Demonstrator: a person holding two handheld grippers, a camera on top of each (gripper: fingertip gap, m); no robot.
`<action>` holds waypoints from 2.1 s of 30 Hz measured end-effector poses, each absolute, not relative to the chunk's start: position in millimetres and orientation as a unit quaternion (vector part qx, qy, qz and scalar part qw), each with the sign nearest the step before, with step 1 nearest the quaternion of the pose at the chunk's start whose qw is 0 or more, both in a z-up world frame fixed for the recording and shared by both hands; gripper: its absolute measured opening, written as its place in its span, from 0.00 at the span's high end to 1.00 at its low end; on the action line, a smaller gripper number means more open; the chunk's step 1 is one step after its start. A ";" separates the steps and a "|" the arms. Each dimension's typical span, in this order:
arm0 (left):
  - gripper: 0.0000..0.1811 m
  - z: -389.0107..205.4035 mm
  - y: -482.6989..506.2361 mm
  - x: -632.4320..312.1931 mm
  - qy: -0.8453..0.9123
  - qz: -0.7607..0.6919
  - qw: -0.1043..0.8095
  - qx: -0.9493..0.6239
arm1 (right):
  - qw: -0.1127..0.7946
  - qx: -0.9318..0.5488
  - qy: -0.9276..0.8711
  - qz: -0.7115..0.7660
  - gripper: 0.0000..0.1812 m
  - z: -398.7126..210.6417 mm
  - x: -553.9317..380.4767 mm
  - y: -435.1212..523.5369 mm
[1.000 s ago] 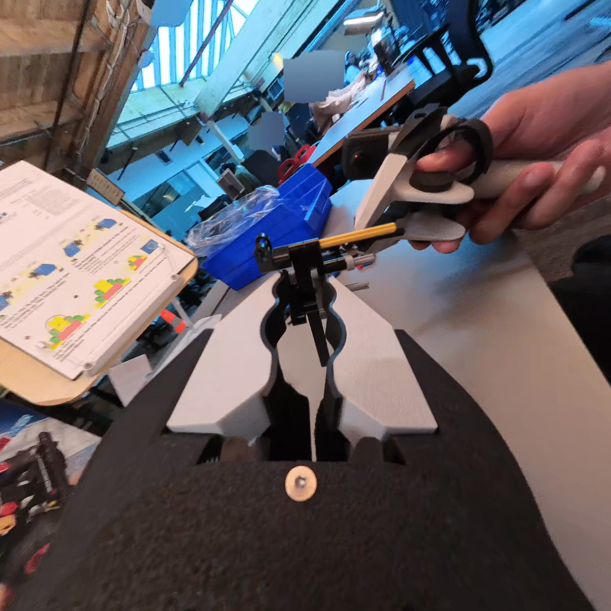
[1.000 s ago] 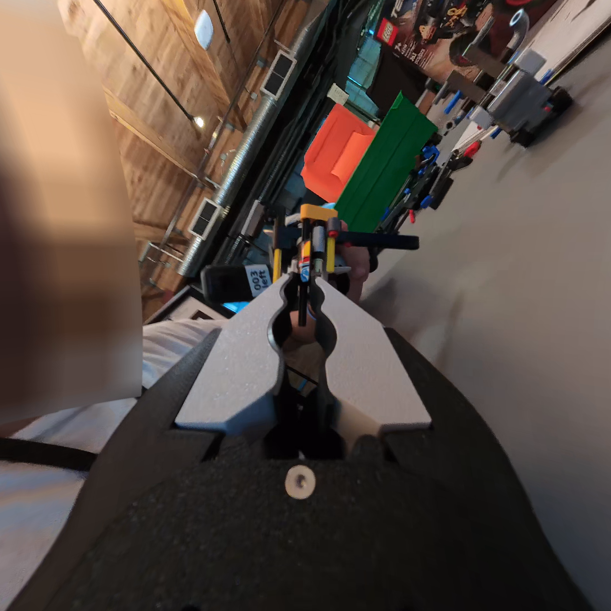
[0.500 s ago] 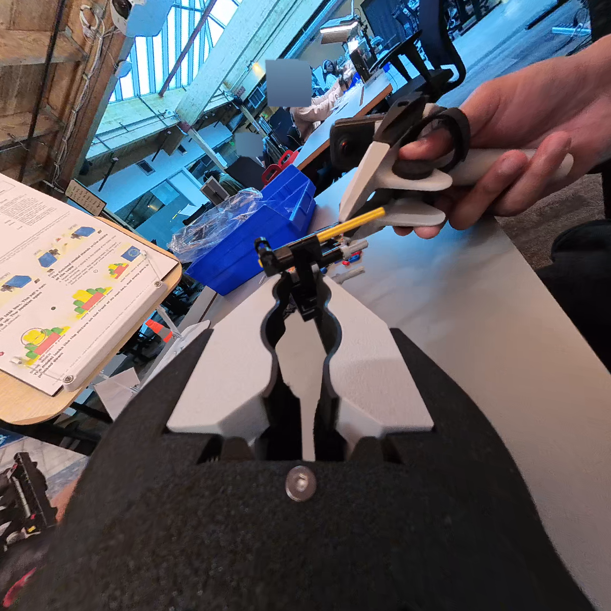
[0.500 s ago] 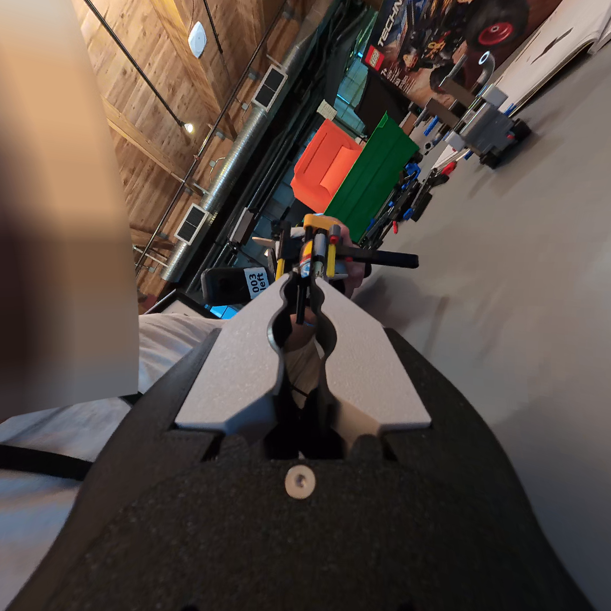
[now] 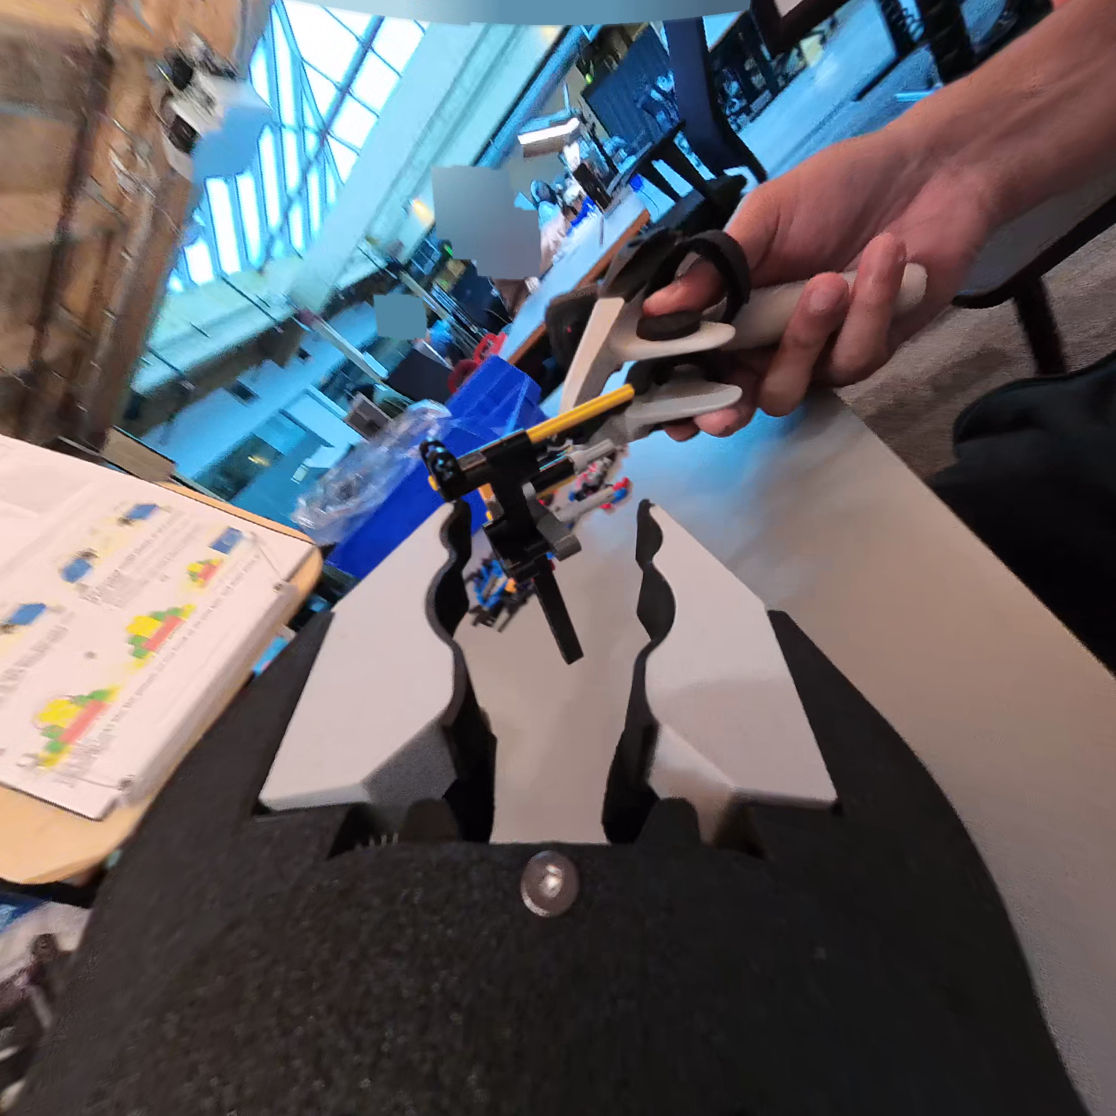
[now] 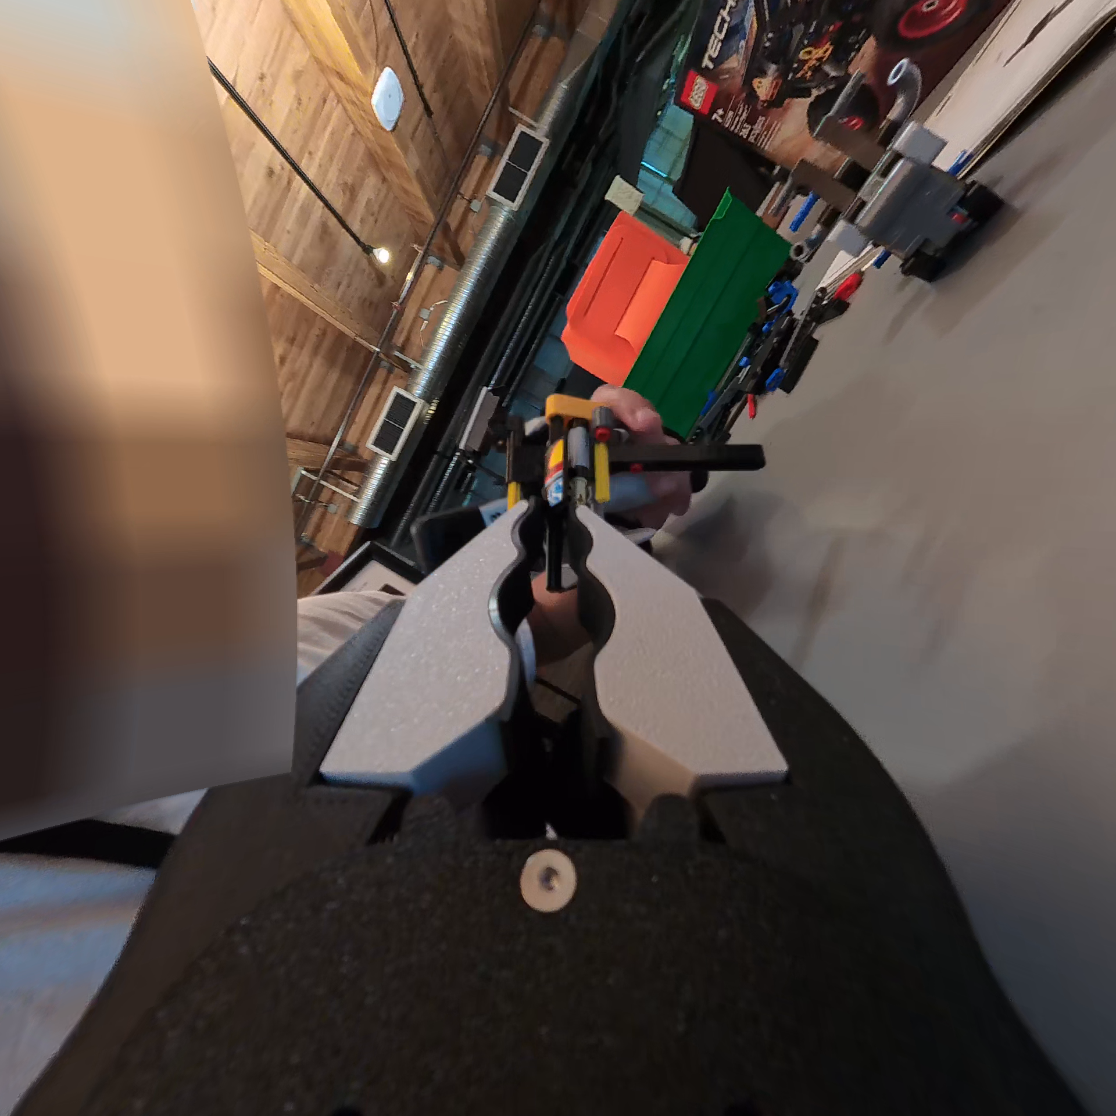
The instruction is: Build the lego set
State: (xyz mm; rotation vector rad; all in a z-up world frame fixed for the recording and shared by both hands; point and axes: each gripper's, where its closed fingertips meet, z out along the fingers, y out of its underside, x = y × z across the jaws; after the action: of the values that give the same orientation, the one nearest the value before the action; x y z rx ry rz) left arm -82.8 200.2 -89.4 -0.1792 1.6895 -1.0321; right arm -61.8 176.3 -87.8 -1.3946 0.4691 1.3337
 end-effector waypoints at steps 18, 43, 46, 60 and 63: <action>0.65 -61.5 243.6 -60.0 0.698 -0.527 0.316 -0.368 | 0.600 -0.699 0.158 0.355 0.97 -89.7 -43.7 183.6; 0.77 -120.1 211.2 -36.0 0.766 -0.202 0.417 -0.446 | 0.639 -0.715 0.143 0.243 0.97 -98.3 -47.5 193.7; 0.79 -113.5 213.3 -34.2 0.763 -0.173 0.465 -0.413 | 0.642 -0.711 0.140 0.252 0.97 -96.2 -48.0 193.1; 0.79 -131.0 213.9 -40.2 0.807 -0.126 0.469 -0.335 | 0.598 -0.764 0.112 0.216 0.97 -116.7 -53.8 195.2; 0.79 -132.8 215.1 -40.5 0.810 -0.109 0.476 -0.324 | 0.594 -0.764 0.118 0.225 0.97 -117.5 -53.2 195.2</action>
State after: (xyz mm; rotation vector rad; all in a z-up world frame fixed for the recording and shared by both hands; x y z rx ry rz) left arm -40.5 215.1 -132.8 -0.7929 1.9811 -0.2655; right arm -53.2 195.2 -117.5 -1.7746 0.2734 0.5239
